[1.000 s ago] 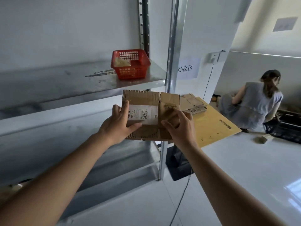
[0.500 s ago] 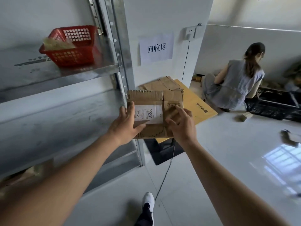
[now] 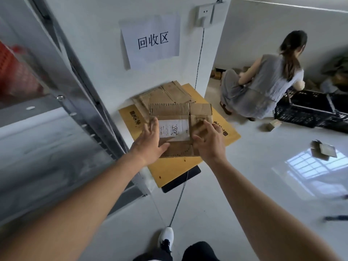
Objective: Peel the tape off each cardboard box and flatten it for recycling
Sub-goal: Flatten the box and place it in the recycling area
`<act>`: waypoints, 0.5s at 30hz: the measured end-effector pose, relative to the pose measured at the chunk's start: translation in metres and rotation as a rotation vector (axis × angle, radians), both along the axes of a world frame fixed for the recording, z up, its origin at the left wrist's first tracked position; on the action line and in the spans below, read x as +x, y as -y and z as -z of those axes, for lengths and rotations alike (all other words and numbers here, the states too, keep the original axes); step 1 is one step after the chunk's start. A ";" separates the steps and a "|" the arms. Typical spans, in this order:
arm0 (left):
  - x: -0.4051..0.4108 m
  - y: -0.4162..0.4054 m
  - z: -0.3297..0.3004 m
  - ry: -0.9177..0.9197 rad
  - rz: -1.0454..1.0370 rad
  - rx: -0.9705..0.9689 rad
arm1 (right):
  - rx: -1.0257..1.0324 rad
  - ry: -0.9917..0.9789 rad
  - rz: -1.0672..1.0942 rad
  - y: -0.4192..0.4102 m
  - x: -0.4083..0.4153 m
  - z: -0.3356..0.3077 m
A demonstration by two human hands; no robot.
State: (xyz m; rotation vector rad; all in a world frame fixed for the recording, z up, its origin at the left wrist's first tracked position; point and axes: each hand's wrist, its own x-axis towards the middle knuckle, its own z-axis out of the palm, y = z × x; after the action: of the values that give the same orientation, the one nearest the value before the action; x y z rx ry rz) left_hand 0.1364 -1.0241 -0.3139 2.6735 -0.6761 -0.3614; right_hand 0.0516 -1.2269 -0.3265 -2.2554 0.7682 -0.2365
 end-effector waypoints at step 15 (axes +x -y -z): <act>0.119 0.138 0.059 -0.103 -0.381 0.046 | 0.048 -0.111 -0.372 0.150 0.184 0.050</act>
State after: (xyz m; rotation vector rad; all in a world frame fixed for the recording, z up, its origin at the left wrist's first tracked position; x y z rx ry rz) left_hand 0.2551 -1.1617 -0.3732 2.7248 -0.1219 -0.4085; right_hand 0.2357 -1.3765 -0.3769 -2.3290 0.3907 0.0834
